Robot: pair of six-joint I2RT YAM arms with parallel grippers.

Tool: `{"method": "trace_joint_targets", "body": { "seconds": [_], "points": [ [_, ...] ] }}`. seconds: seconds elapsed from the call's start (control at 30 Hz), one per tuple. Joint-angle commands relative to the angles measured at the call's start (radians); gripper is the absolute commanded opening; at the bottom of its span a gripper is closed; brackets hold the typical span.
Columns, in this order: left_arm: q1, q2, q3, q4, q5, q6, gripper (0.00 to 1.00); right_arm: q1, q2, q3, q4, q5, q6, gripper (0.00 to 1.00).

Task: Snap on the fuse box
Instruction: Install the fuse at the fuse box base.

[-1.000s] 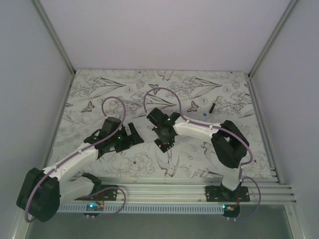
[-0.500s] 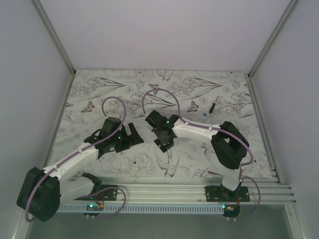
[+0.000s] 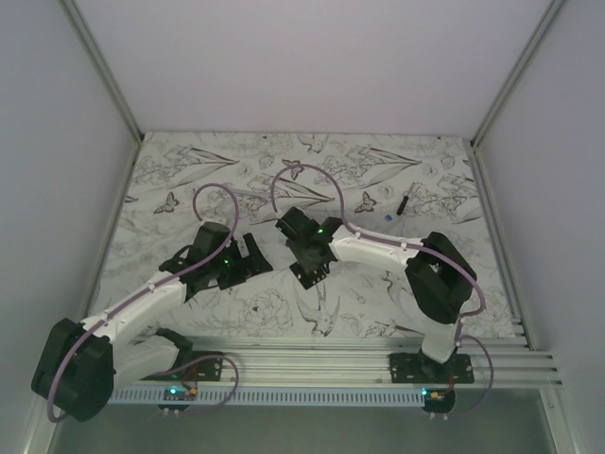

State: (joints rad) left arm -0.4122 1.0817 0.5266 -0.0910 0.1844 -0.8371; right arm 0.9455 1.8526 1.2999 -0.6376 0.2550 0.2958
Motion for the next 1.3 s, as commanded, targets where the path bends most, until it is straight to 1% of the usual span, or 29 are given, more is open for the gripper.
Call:
{"method": "trace_joint_targets", "body": {
  "seconds": [0.0,0.17,0.27,0.37,0.43,0.5,0.7,0.83,1.0,1.13,1.27],
  "points": [
    [0.006,-0.001,-0.001,-0.021,-0.008,0.012,1.00,0.009,-0.059,0.013,0.027,-0.007,-0.002,0.38],
    [0.006,-0.002,-0.002,-0.022,-0.008,0.015,0.99,-0.003,-0.072,0.015,0.021,-0.006,-0.010,0.39],
    [0.006,-0.006,-0.002,-0.021,-0.005,0.018,0.99,-0.048,-0.089,-0.002,0.020,0.035,-0.019,0.41],
    [0.006,-0.008,-0.002,-0.022,-0.002,0.020,1.00,-0.155,-0.103,-0.027,0.027,0.073,-0.030,0.44],
    [0.006,-0.006,-0.002,-0.022,-0.003,0.024,1.00,-0.252,-0.105,-0.043,0.059,0.067,-0.045,0.47],
    [0.007,-0.005,-0.001,-0.023,-0.001,0.025,1.00,-0.332,-0.099,-0.055,0.106,0.057,-0.049,0.48],
    [0.007,-0.006,-0.001,-0.022,-0.002,0.026,1.00,-0.518,-0.024,-0.010,0.197,0.033,-0.076,0.50],
    [0.007,0.002,0.002,-0.022,0.000,0.026,1.00,-0.597,0.056,0.062,0.207,0.020,-0.081,0.49],
    [0.007,0.004,0.003,-0.022,-0.002,0.027,1.00,-0.667,0.131,0.117,0.218,0.017,-0.075,0.46],
    [0.009,0.011,0.005,-0.023,-0.002,0.030,0.99,-0.701,0.179,0.143,0.216,0.006,-0.080,0.42],
    [0.009,0.022,0.010,-0.023,0.002,0.032,1.00,-0.710,0.192,0.134,0.207,-0.003,-0.076,0.39]
  ]
}}
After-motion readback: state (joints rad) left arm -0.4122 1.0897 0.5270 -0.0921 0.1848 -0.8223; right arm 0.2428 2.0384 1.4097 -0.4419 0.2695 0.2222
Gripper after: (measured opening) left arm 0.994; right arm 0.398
